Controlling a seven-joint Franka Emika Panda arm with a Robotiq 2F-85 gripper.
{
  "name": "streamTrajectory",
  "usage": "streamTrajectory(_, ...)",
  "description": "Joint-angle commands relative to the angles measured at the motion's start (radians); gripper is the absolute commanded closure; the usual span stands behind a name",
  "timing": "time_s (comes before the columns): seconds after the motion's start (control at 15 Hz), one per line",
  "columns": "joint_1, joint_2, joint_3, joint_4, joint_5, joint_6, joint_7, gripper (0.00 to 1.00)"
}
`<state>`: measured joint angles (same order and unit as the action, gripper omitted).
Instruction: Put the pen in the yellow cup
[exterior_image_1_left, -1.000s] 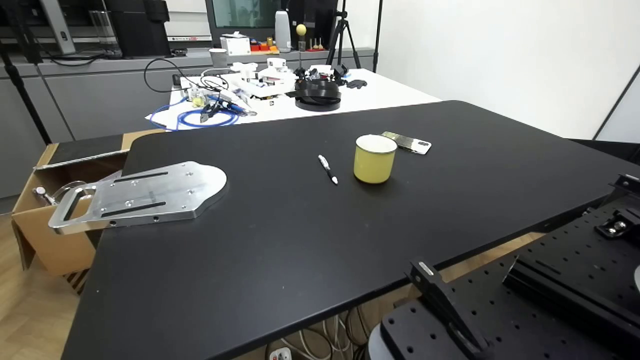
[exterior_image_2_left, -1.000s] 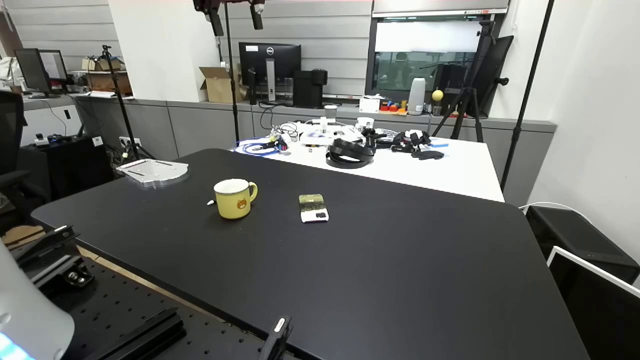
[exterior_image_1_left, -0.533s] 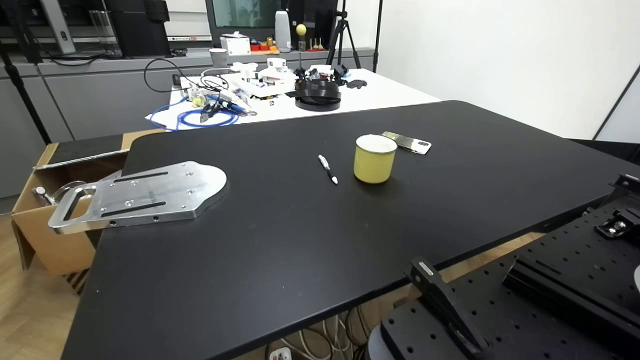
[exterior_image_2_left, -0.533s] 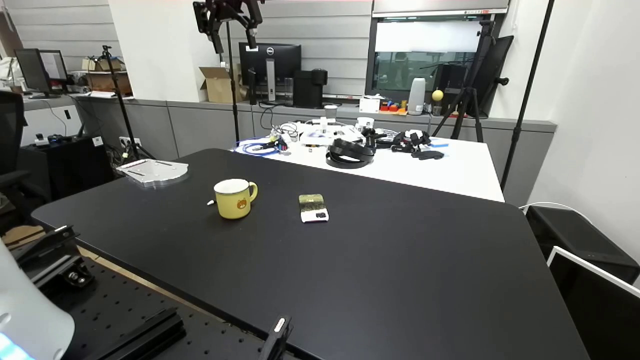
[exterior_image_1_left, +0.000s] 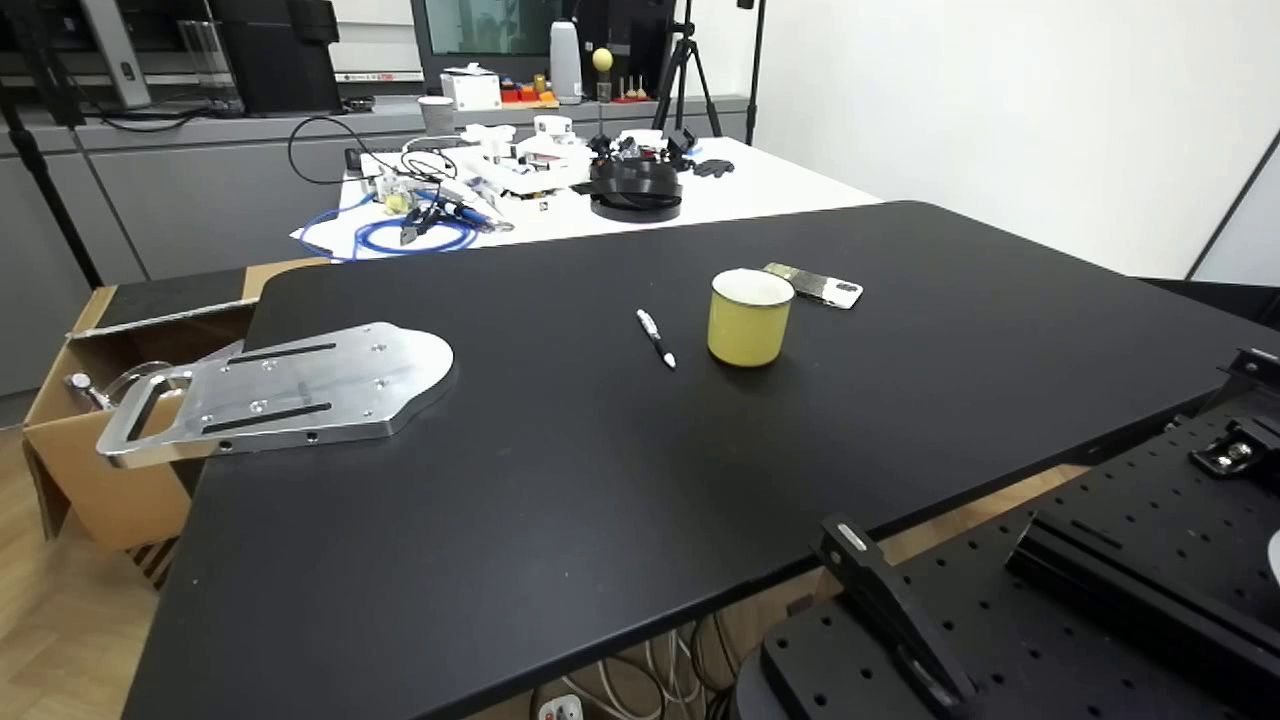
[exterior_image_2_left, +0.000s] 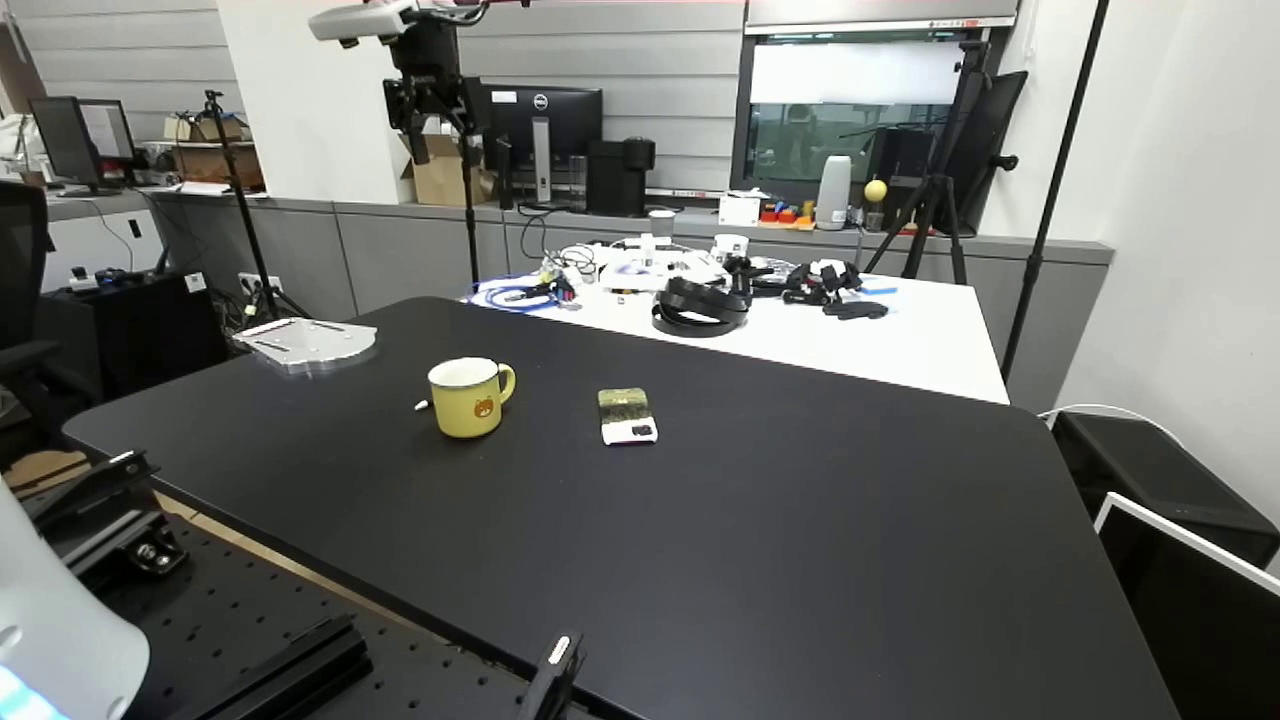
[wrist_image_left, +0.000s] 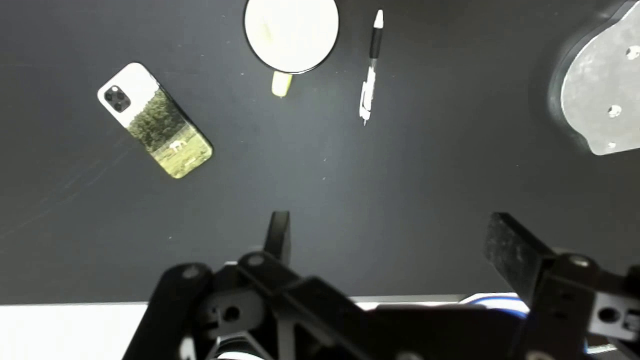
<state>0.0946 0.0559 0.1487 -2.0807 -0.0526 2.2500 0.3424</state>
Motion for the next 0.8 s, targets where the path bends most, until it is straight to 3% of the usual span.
streamTrajectory(0.0, 0.033, 0.098, 0.000, 0.020, 0.075, 0.104, 0.007, 0.00)
streamTrajectory(0.27, 0.051, 0.200, 0.004, 0.012, 0.164, 0.205, -0.076, 0.00)
streamTrajectory(0.73, 0.080, 0.367, -0.028, 0.021, 0.124, 0.299, -0.109, 0.00)
